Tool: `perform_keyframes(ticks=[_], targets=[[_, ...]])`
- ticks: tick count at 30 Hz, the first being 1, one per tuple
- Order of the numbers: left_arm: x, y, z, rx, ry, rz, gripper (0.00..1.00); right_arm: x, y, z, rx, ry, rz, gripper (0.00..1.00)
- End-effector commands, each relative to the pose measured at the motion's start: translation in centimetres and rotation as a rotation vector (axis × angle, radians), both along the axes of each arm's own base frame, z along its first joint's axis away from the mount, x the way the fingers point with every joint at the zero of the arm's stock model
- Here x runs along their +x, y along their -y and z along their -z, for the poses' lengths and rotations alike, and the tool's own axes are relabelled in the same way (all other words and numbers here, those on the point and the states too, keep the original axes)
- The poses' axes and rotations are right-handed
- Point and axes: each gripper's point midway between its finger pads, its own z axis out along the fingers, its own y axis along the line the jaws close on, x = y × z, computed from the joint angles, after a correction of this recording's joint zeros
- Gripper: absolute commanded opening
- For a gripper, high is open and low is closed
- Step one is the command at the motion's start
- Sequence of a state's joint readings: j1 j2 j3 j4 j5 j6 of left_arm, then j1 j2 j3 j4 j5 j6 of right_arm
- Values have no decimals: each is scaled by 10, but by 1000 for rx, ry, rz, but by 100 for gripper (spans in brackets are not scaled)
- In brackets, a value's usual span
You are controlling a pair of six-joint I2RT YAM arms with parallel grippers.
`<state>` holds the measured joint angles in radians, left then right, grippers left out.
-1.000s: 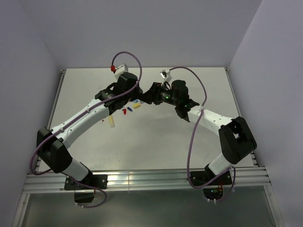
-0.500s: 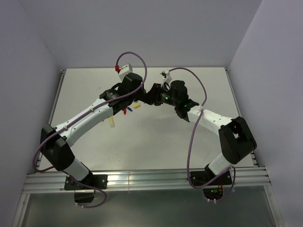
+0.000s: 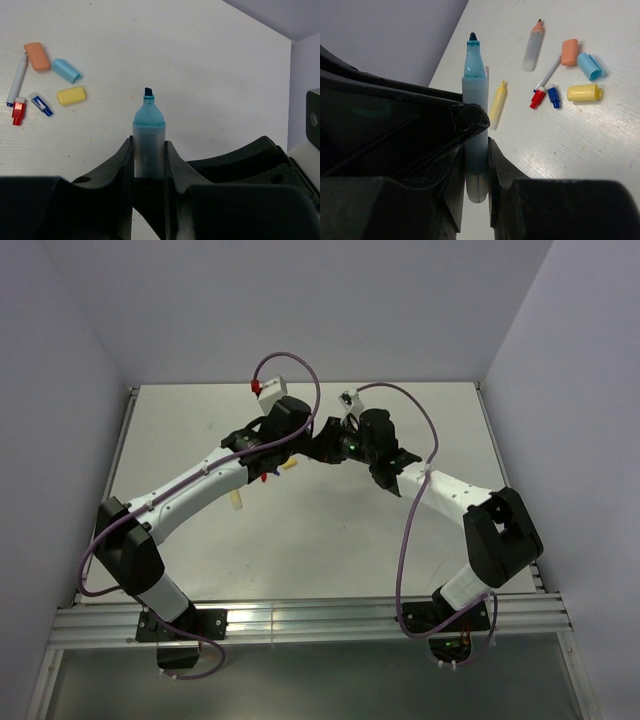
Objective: Insert the pens into the pen caps
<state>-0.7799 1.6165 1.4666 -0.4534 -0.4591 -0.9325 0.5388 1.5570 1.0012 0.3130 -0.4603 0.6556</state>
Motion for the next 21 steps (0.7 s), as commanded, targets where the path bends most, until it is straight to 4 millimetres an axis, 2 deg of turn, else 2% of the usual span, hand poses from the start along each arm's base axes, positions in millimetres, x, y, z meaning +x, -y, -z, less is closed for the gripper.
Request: perform_keyframes(ticks=[1, 5, 9, 12, 14, 17, 21], targets=[[-28, 38, -10, -69, -15, 130, 13, 9, -2, -51, 51, 162, 24, 0], [-17, 28, -29, -44, 37, 83, 48, 0, 5, -47, 29, 153, 29, 0], [-1, 12, -64, -79, 106, 42, 65, -9, 14, -31, -22, 130, 29, 0], [12, -6, -81, -86, 150, 10, 68, -14, 22, -25, -47, 128, 31, 0], [21, -24, -82, -49, 148, -28, 68, -16, 30, -23, -53, 125, 45, 0], [32, -47, -76, -16, 135, -72, 68, -18, 43, -19, -67, 113, 66, 0], [48, -70, -56, 42, 92, -83, 65, -21, 65, -12, -70, 81, 102, 0]])
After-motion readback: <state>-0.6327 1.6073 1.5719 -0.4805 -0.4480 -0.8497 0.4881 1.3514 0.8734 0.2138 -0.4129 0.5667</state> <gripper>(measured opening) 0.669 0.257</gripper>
